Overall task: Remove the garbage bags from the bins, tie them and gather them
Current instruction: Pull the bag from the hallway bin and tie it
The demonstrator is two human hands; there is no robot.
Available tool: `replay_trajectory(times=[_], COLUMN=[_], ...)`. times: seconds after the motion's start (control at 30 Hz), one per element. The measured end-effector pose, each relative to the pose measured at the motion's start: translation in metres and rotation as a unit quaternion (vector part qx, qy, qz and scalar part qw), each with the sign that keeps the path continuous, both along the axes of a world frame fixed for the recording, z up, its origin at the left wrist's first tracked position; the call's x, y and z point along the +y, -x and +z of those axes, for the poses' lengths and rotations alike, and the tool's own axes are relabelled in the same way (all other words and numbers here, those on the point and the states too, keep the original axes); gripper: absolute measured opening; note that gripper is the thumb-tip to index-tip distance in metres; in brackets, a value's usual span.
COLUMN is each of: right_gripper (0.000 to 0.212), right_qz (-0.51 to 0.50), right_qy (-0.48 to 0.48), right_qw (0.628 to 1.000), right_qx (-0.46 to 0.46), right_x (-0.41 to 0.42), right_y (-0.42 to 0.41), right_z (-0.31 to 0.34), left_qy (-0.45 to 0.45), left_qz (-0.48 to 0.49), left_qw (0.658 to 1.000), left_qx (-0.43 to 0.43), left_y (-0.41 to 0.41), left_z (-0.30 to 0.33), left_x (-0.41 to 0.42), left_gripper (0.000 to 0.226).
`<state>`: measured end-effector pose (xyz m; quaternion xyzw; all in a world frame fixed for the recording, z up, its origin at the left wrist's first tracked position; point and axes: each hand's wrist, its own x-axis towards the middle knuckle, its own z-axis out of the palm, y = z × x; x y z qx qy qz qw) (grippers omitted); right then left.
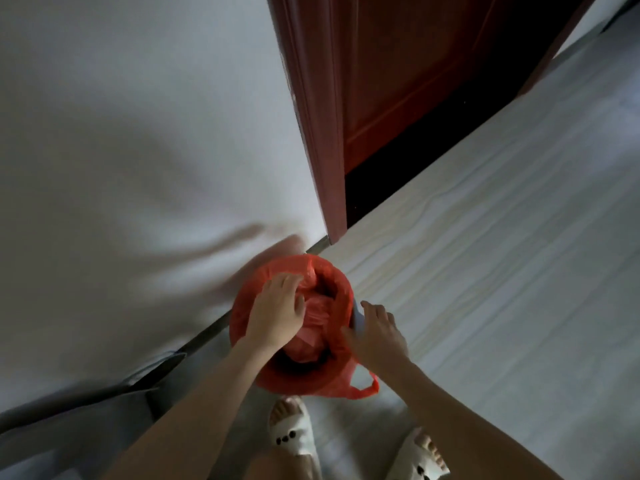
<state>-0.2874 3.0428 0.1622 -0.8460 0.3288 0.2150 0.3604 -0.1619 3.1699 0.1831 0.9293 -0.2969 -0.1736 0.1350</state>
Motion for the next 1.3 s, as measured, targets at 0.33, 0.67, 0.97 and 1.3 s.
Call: replay_trajectory(times=[0.33,0.67,0.97,1.3], right_gripper=[0.032,0.047,0.072,0.029], right_qz=[0.016,-0.029,-0.052,-0.05], right_qy=[0.077,0.171,0.21,0.285], right_qw=[0.994,0.973,0.976,0.955], right_qx=[-0.074,-0.15,-0.019,-0.059], right_x=[-0.02,-0.114,-0.099,-0.075], right_y=[-0.022,-0.036,0.051,0.071], right_z=[-0.142,-0.132,-0.128,-0.114], left_qy=[-0.086,0.038,0.146,0.08], left_qz=[-0.156,-0.077,0.112,-0.037], left_qw=[0.972,0.995,0.974,0.986], left_qx=[-0.154,-0.05,0.129,-0.141], left_y=[-0.053,-0.057,-0.027,0.004], left_z=[-0.16,-0.16,-0.166,-0.129], left_x=[-0.032,-0.057,-0.005,-0.001], left_gripper=[0.05,0.044,0.028,0.024])
